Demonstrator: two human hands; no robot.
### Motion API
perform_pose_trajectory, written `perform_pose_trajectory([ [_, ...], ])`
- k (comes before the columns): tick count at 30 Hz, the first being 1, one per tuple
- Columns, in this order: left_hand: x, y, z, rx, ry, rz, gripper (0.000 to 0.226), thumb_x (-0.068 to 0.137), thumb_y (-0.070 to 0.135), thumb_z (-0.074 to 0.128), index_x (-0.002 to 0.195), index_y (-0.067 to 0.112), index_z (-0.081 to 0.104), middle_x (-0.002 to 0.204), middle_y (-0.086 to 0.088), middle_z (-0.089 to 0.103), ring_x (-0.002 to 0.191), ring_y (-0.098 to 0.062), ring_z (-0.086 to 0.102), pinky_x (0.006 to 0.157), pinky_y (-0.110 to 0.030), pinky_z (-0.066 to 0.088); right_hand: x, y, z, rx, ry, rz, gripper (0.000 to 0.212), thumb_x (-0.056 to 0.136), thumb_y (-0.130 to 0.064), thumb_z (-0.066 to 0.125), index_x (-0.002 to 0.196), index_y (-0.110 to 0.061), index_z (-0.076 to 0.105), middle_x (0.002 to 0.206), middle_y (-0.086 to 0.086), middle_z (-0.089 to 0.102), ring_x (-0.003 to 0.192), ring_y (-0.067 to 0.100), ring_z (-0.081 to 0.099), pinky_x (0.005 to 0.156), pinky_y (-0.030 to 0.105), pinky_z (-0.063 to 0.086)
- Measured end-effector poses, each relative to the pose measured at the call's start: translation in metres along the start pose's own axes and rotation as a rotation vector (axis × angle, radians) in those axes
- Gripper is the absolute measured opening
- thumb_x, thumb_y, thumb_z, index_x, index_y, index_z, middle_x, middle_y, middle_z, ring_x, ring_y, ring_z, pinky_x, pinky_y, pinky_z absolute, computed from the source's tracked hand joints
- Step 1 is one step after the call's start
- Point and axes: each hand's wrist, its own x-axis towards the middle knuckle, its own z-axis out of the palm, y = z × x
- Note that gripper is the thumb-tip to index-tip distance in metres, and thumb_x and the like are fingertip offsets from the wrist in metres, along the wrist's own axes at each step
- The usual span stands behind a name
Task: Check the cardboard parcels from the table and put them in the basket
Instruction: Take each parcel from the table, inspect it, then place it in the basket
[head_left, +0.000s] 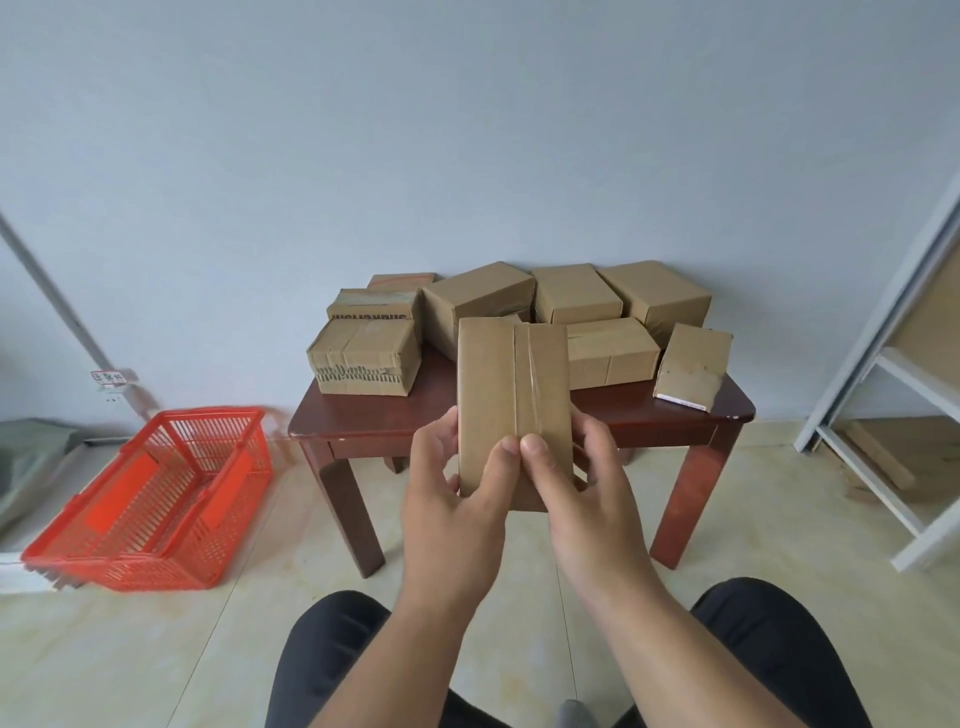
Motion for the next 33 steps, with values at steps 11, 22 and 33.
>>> perform_pose_trajectory([
  [11,-0.014,-0.007,0.008,0.004,-0.112,0.015,0.047,0.098,0.016,0.072,0.141,0.028,0.055,0.134,0.009,0.066,0.115,0.005,0.065,0.085,-0.019,0.058,0.009,-0.012,-0.013,-0.029,-0.051,-0.022,0.058,0.092,-0.047,0.07,0.146,-0.044,0.051,0.132,-0.017,0.069,0.118,0.002,0.068,0.094,0.03,0.058],
  [22,0.001,0.0,0.007,0.119,-0.03,-0.01,0.035,0.093,0.056,0.071,0.121,0.04,0.06,0.124,0.011,0.066,0.115,-0.001,0.064,0.093,-0.036,0.06,0.0,-0.007,-0.01,-0.029,-0.007,-0.011,0.041,0.095,-0.045,0.073,0.133,-0.045,0.057,0.122,-0.024,0.069,0.108,-0.001,0.07,0.083,0.024,0.058],
  [33,-0.01,0.006,0.01,0.089,-0.038,-0.012,0.039,0.094,0.036,0.073,0.126,0.023,0.057,0.125,0.01,0.067,0.096,0.018,0.064,0.069,-0.011,0.054,-0.001,-0.021,-0.008,-0.084,0.02,-0.024,0.047,0.082,-0.06,0.062,0.125,-0.041,0.056,0.107,-0.028,0.069,0.097,-0.012,0.067,0.07,0.01,0.053],
])
